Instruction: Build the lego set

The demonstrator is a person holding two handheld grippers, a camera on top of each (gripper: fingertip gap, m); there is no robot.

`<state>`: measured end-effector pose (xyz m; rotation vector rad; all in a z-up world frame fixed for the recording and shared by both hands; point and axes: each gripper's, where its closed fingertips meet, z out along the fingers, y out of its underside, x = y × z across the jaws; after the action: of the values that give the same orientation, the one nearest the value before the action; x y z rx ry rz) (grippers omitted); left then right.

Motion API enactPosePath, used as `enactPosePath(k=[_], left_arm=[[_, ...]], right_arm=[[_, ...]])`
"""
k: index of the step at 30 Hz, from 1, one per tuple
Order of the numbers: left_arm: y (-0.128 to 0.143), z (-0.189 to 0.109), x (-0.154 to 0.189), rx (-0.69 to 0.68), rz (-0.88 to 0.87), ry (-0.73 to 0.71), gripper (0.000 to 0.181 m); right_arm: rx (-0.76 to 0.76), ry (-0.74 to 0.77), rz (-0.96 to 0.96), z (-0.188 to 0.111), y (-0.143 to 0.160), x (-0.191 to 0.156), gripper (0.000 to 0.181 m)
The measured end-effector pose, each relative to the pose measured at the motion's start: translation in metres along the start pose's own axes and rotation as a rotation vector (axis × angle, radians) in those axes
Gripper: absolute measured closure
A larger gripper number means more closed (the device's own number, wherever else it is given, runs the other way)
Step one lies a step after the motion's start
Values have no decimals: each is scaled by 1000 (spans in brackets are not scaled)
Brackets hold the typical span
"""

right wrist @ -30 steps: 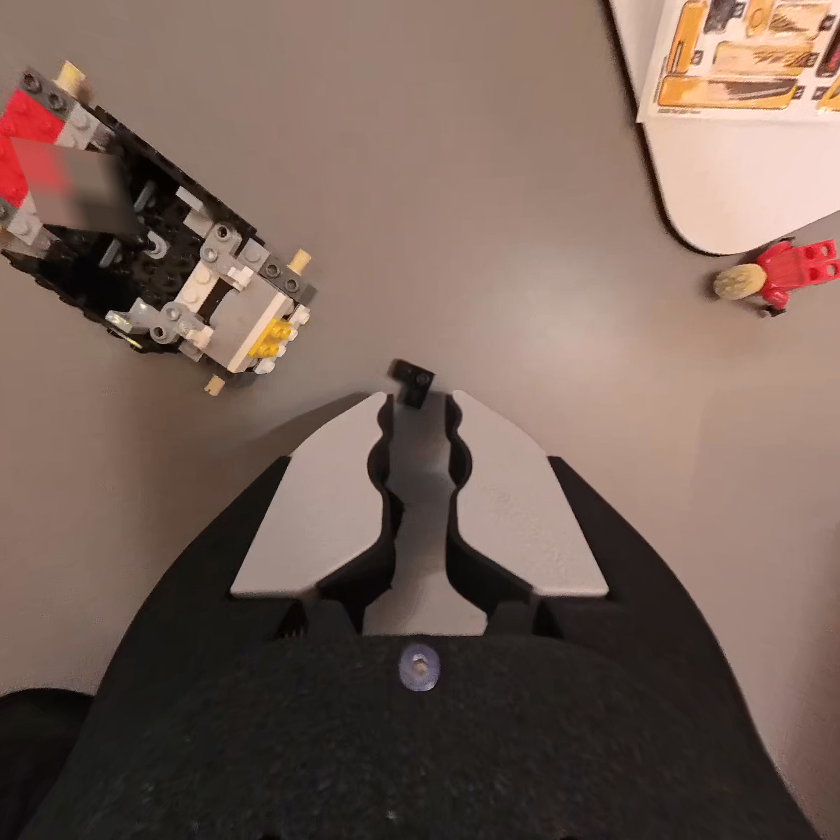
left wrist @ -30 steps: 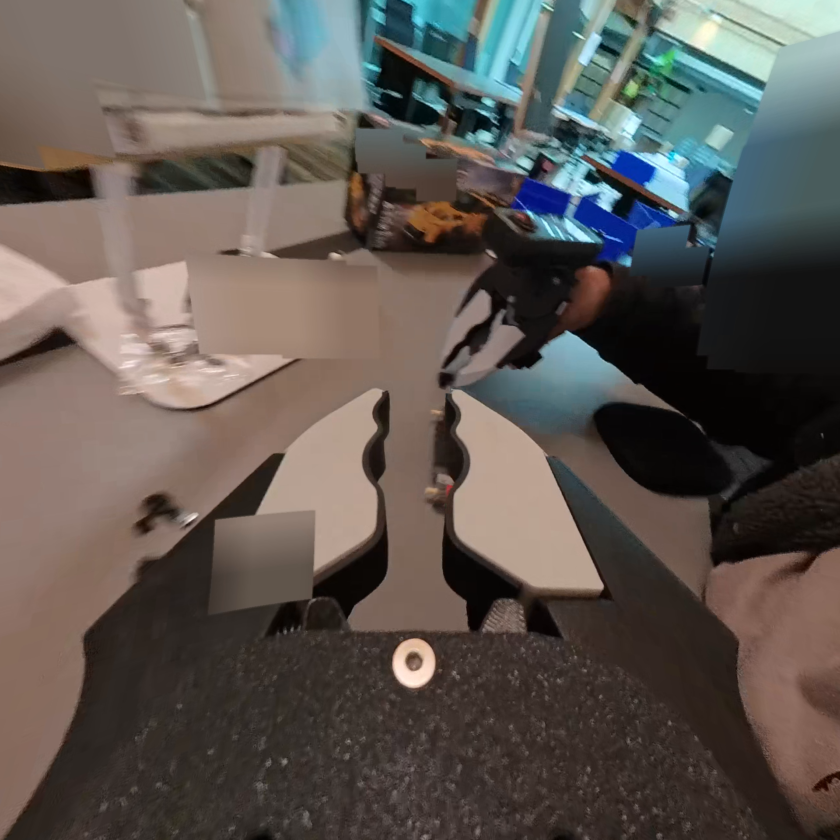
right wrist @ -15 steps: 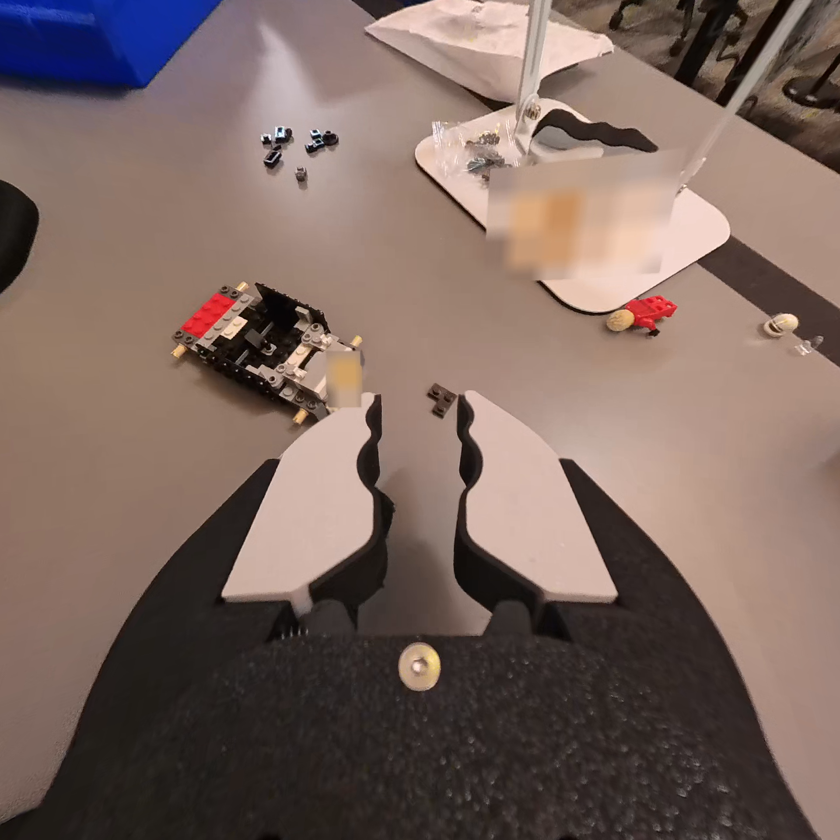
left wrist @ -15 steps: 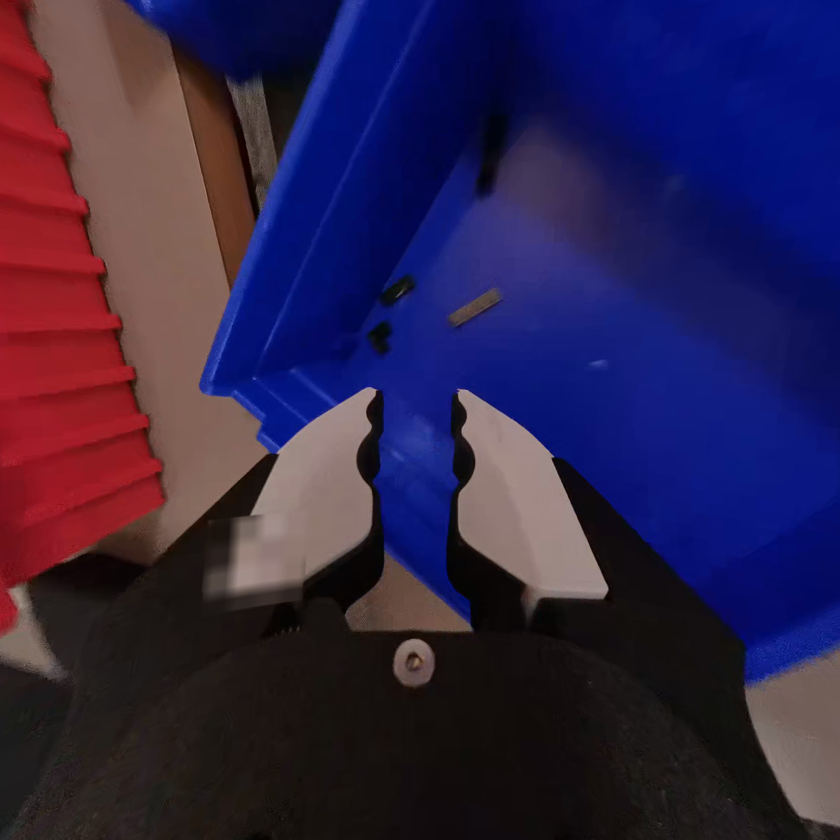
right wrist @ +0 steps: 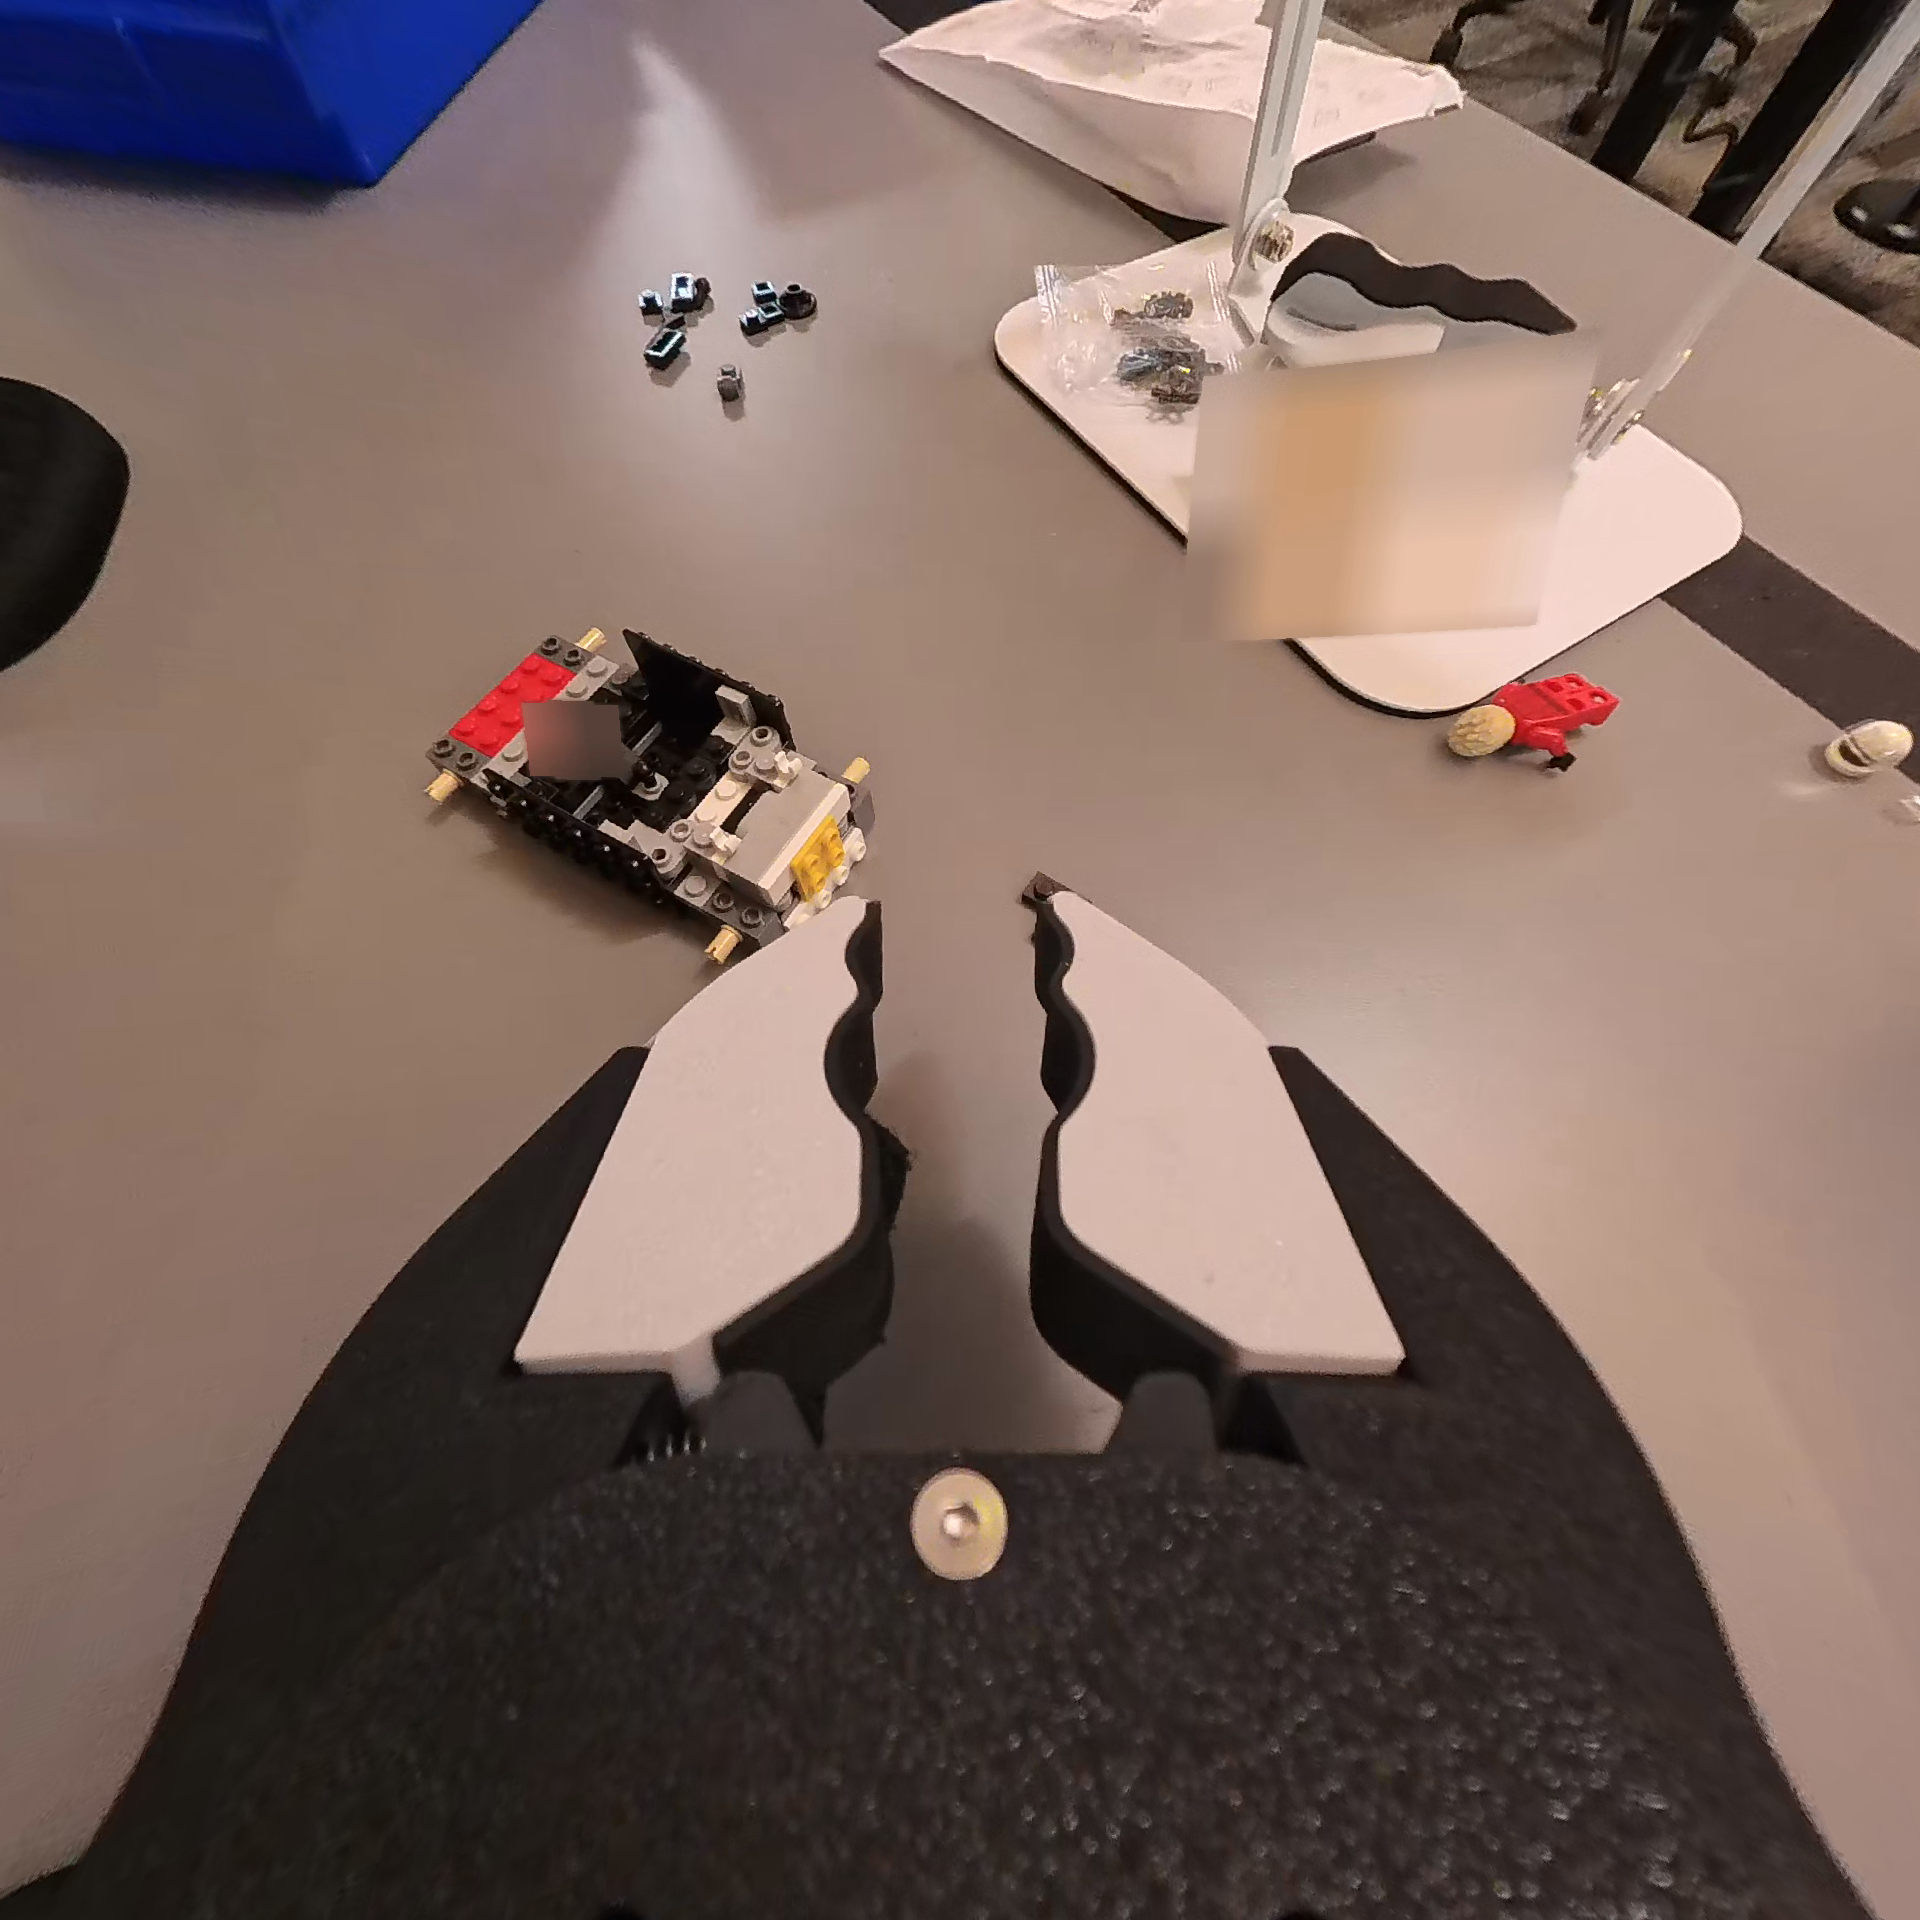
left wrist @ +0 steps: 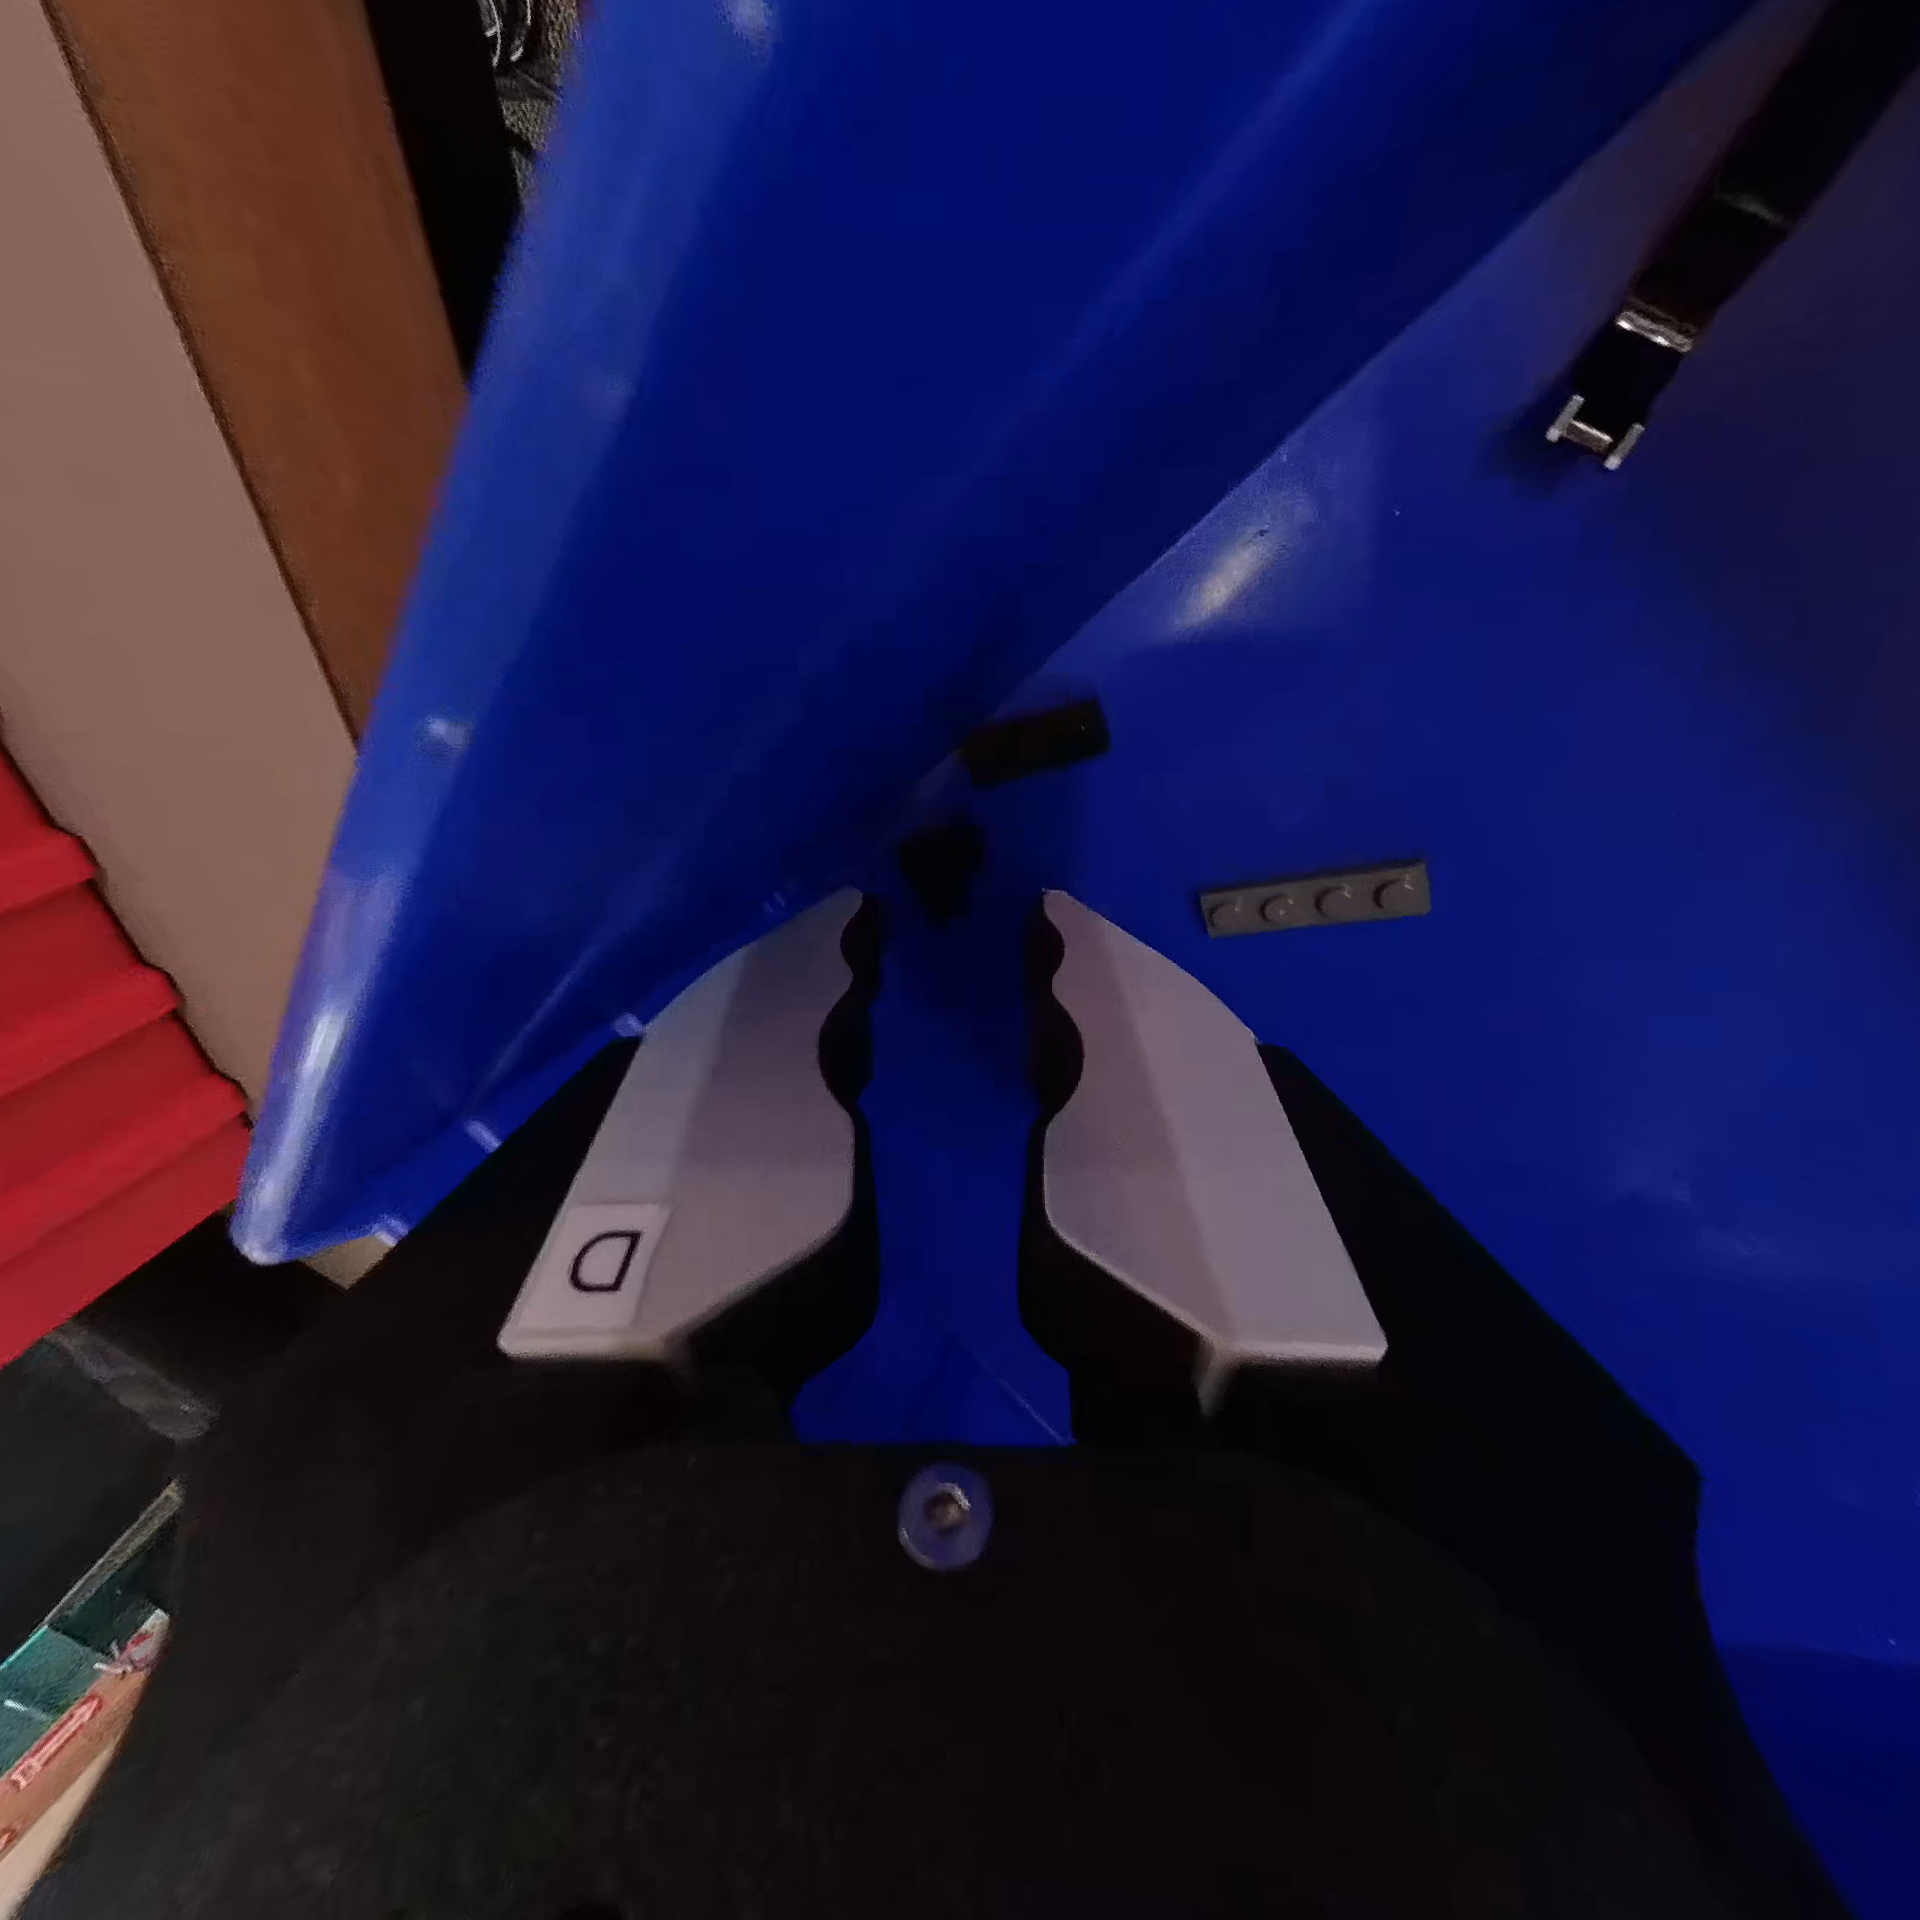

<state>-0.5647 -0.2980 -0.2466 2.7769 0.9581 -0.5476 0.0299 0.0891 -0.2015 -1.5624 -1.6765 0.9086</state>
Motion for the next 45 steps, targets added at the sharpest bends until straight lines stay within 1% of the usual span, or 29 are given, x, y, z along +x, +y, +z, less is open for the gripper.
enactPosePath(k=[5, 7, 9, 12, 15, 21, 23, 25, 27, 28, 31, 33, 36, 39, 41, 45], left_arm=[[-2, 6, -4, -26, -13, -27, 167], [-1, 9, -8, -50, 19, -64, 175], [-3, 10, -10, -47, 48, -97, 176], [-3, 7, -10, -22, 56, -77, 178], [-1, -8, -12, 19, 62, -41, 181], [5, -48, -5, 163, 26, 143, 181], [8, -53, -4, 188, 29, 140, 181], [6, -49, -2, 206, 7, 128, 181], [5, -40, -2, 182, -41, 103, 181], [5, -34, -2, 161, -64, 82, 171], [0, -21, 0, 120, -123, 45, 155], [-2, -13, -4, 104, -160, -5, 156], [-3, -2, -7, 89, -224, -32, 158], [-4, 5, -12, 68, -230, -82, 159], [-8, 9, -15, 88, -237, -94, 167], [-13, 12, -24, 135, -238, -109, 167]], right_arm=[[-6, -6, 10, 2, 5, 0, 154], [-9, -4, 8, 3, 7, 1, 154], [-12, 1, 4, 2, 8, 1, 154], [-10, 4, 3, 2, 7, 2, 155], [-11, 2, -2, 2, 8, 1, 155], [-10, -10, -12, 2, 8, -2, 155], [-8, -13, -18, 2, 7, -4, 155], [-4, -20, -16, 2, 6, -5, 155], [-5, -21, -17, 3, 6, -6, 155], [-5, -20, -18, 3, 6, -7, 155], [-2, -26, -18, 3, 5, -9, 155], [-4, -32, -15, 4, 6, -10, 155], [-3, -39, -8, 4, 7, -11, 155], [-1, -45, 0, 4, 9, -11, 156], [-1, -47, 7, 4, 10, -11, 156], [-4, -46, 14, 5, 12, -10, 156]])
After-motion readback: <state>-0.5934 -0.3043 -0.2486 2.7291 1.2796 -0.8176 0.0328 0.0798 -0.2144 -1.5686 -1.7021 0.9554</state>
